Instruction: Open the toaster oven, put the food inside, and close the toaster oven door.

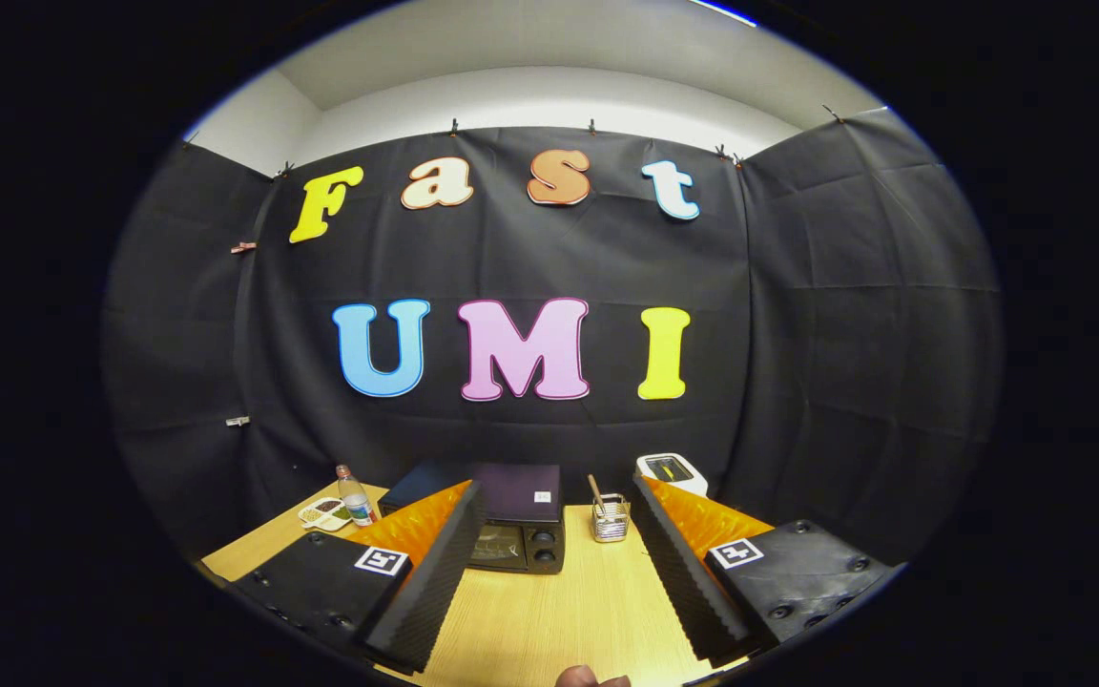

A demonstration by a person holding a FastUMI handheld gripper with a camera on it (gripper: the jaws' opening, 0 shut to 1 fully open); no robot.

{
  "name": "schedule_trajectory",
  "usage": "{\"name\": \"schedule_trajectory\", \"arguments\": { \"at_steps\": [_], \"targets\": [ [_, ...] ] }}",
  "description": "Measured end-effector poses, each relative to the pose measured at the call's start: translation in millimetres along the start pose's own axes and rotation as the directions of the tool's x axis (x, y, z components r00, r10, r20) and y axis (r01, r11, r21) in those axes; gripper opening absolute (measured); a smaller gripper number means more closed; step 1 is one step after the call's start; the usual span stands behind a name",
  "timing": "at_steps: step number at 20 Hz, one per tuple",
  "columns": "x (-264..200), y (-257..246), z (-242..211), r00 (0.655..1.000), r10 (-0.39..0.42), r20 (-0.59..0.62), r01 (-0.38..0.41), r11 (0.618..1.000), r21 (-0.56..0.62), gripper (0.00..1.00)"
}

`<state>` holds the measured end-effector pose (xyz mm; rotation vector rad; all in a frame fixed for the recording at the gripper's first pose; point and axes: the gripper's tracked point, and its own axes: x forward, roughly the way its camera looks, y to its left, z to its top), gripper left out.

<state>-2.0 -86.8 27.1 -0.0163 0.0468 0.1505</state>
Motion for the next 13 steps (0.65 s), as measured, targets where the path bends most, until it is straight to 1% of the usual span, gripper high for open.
{"name": "schedule_trajectory", "arguments": {
  "at_steps": [13],
  "targets": [
    [2.2,-4.2,2.5,1.000,-0.001,0.008,0.001,1.000,-0.002,0.99]
  ]
}}
